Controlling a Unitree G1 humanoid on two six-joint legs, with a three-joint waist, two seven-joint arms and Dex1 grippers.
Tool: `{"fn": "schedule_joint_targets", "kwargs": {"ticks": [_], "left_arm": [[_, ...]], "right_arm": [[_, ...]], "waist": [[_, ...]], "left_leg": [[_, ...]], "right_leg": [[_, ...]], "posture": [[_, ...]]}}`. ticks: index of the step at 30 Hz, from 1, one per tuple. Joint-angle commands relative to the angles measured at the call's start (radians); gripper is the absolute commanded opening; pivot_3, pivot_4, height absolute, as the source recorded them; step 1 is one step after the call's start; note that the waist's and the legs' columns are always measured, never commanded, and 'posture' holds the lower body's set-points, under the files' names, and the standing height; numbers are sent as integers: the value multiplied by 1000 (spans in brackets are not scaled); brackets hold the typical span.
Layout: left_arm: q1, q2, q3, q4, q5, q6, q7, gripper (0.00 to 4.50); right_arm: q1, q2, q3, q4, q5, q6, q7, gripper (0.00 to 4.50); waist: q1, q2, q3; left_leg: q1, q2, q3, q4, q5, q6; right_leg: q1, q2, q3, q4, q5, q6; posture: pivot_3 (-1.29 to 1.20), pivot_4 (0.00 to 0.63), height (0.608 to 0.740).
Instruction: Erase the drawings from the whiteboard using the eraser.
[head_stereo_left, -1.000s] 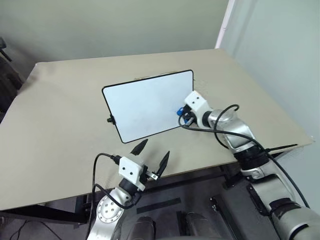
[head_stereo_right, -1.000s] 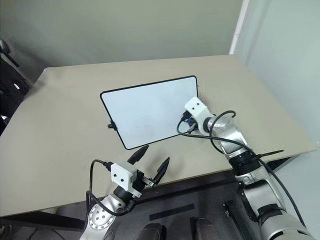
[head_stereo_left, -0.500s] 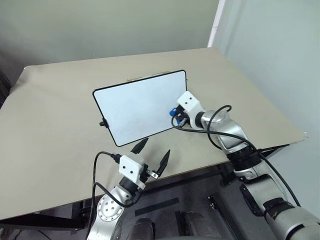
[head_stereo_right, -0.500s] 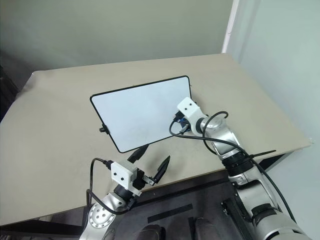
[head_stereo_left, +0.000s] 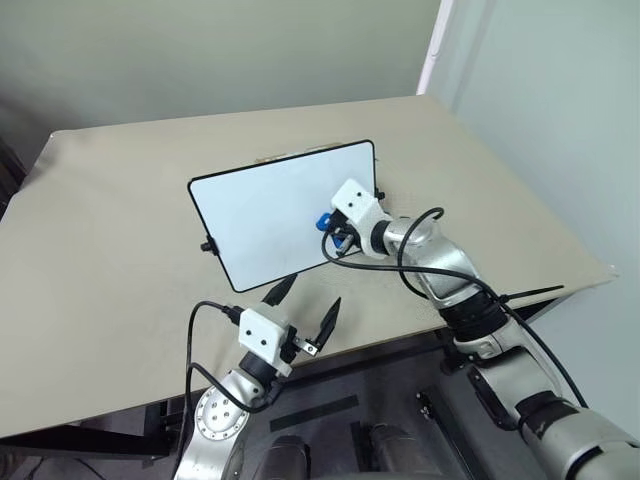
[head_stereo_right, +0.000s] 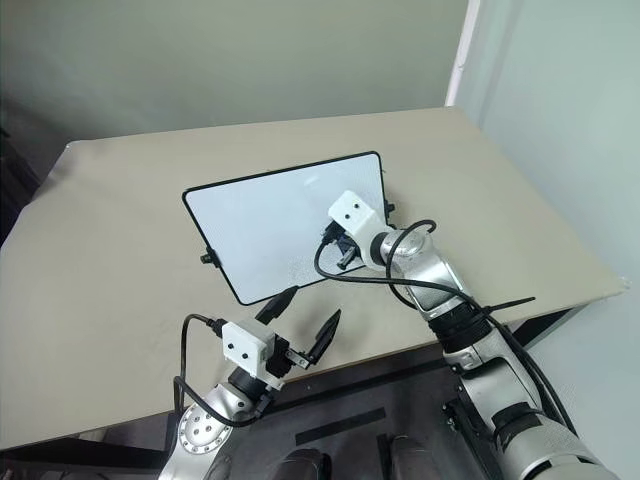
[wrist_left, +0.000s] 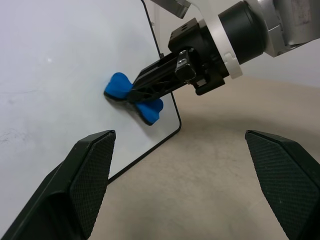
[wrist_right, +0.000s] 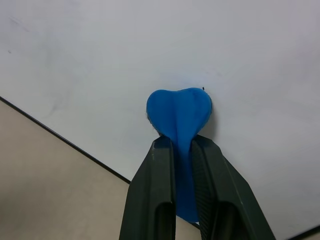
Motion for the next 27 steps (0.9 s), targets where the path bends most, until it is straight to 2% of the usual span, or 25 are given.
{"fn": "schedule_joint_targets", "kwargs": {"ticks": [1, 12, 17, 27], "left_arm": [[-9, -7, -4, -8, -2, -12, -1, 4500], [-20, -12, -3, 10, -1, -20, -2, 4500], [-21, -17, -8, 12, 3, -21, -1, 4500], [-9, -29, -17, 9, 10, -25, 2, 4500]], "right_arm": [[12, -52, -43, 10, -24, 20, -21, 418], [60, -134, -81, -9, -25, 75, -34, 418], [83, -190, -109, -83, -3, 120, -3, 418], [174, -373, -274, -248, 108, 384, 58, 418]], "waist": [[2, -1, 0], [5, -1, 0], [8, 0, -1], [21, 0, -1]], "left_leg": [[0, 0, 0, 0, 0, 0], [-1, 0, 0, 0, 0, 0], [0, 0, 0, 0, 0, 1], [2, -1, 1, 0, -2, 4]], "right_leg": [[0, 0, 0, 0, 0, 0], [2, 0, 0, 1, 0, 4], [4, 0, 0, 0, 0, 5], [11, 0, 1, -7, -3, 9]], "posture": [[0, 150, 730], [0, 150, 730], [0, 150, 730], [0, 150, 730]]}}
